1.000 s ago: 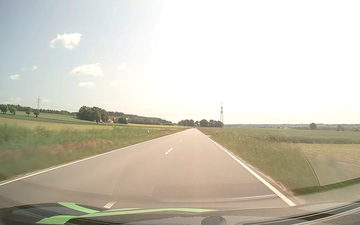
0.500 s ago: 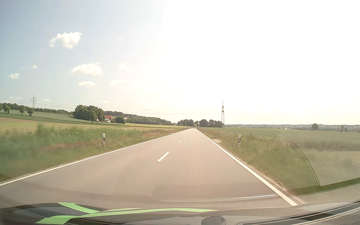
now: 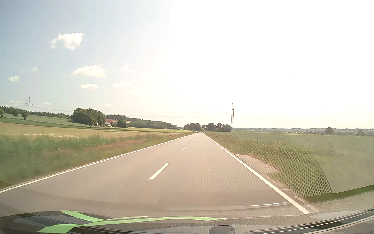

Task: Follow the waypoints while adhering to traffic rules and regulations

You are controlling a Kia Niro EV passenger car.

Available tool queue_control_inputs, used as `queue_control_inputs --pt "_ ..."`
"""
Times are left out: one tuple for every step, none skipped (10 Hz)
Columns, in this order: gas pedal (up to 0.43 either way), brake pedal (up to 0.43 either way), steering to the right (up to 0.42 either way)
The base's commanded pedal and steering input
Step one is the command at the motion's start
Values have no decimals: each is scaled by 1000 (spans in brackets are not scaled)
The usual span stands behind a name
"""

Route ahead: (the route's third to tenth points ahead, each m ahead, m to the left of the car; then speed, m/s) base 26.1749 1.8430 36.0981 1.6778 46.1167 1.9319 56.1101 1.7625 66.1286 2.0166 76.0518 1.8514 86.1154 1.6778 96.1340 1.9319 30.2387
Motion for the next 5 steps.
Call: queue_control_inputs --pt "209 0 0" --pt "228 0 0" --pt "248 0 0" --pt "248 0 0" --pt "248 0 0"
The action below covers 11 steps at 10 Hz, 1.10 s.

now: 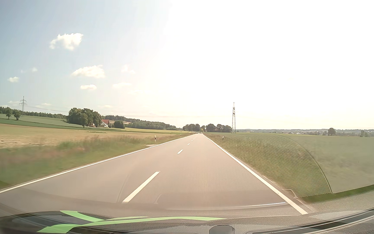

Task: Follow the waypoints while adhering to traffic rules and regulations

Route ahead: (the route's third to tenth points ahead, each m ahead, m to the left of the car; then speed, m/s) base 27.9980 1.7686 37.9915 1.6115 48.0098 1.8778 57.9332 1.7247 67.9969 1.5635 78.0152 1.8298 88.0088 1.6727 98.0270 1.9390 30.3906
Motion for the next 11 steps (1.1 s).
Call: queue_control_inputs --pt "220 0 0" --pt "189 0 0" --pt "189 0 0" --pt "189 0 0" --pt "189 0 0" --pt "189 0 0" --pt "177 0 0" --pt "169 0 0" --pt "169 0 0" --pt "169 0 0" --pt "169 0 0"
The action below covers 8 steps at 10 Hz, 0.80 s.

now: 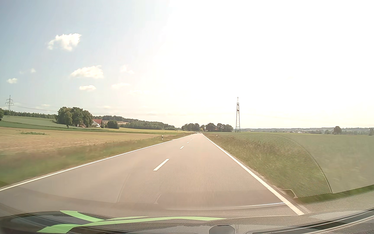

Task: Follow the waypoints while adhering to traffic rules and regulations

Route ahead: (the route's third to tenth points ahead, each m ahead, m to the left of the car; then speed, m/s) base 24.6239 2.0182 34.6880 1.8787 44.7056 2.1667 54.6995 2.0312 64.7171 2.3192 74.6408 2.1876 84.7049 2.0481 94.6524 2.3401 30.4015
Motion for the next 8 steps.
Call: queue_control_inputs --pt "169 0 0" --pt "169 0 0" --pt "169 0 0" --pt "157 0 -1" --pt "118 0 -1" --pt "98 0 -2" --pt "98 0 -3" --pt "98 0 -3"
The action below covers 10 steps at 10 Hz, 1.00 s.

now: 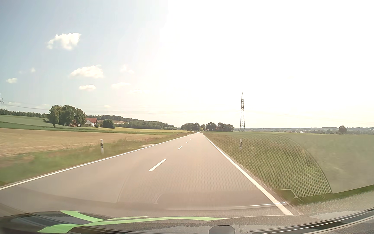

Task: Follow the waypoints while adhering to traffic rules and regulations

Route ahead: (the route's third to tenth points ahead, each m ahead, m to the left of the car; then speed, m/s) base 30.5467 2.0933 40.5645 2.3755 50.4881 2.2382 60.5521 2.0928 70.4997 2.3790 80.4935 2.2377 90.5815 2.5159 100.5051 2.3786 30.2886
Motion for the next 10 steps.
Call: queue_control_inputs --pt "118 0 -3" --pt "150 0 -3" --pt "169 0 -3" --pt "177 0 -3" --pt "189 0 -2" --pt "189 0 -2" --pt "189 0 -2" --pt "189 0 -2" --pt "177 0 -3" --pt "169 0 -3"
